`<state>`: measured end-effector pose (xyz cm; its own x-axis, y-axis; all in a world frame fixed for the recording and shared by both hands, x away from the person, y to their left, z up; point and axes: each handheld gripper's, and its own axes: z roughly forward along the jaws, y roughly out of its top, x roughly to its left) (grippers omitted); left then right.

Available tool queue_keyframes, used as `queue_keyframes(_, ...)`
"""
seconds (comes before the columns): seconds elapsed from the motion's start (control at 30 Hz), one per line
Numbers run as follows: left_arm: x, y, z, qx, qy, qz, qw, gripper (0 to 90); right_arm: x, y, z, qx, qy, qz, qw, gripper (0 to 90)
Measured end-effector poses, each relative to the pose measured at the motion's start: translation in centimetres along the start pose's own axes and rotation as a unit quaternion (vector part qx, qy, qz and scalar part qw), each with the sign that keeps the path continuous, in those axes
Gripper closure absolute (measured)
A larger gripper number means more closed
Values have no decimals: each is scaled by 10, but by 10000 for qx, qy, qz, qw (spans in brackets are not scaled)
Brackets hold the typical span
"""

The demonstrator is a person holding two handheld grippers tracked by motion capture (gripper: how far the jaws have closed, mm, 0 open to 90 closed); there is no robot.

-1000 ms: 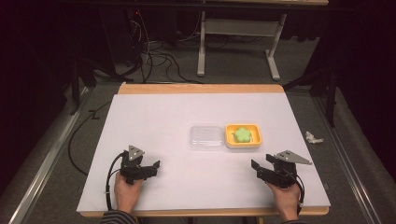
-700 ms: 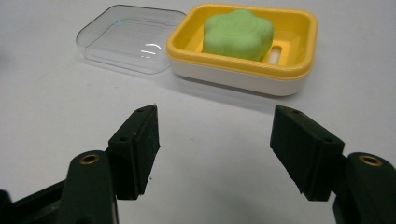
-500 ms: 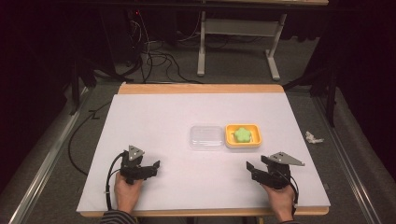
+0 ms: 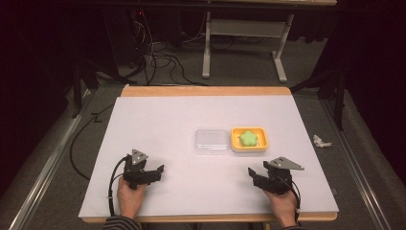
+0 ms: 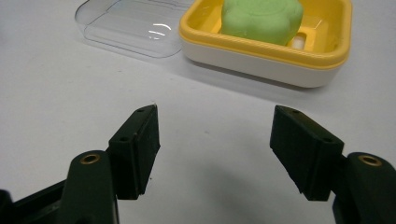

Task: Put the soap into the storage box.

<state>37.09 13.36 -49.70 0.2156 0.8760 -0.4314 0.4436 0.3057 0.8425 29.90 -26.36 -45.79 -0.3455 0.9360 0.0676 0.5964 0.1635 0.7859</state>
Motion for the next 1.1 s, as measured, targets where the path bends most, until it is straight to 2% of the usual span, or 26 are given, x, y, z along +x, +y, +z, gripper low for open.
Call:
queue_keyframes(0.3, 0, 0, 0, 9, 2, 3, 10000, 159, 4, -1, 6, 120, -16, -44, 9999, 337)
queue_keyframes(0.6, 0, 0, 1, 17, 4, 8, 10000, 159, 7, 2, 13, 215, -49, -199, 9996, 338)
queue_keyframes(1.1, 0, 0, 0, 0, 3, -4, 10000, 158, 10, 4, 25, 269, -77, -290, 9992, 338)
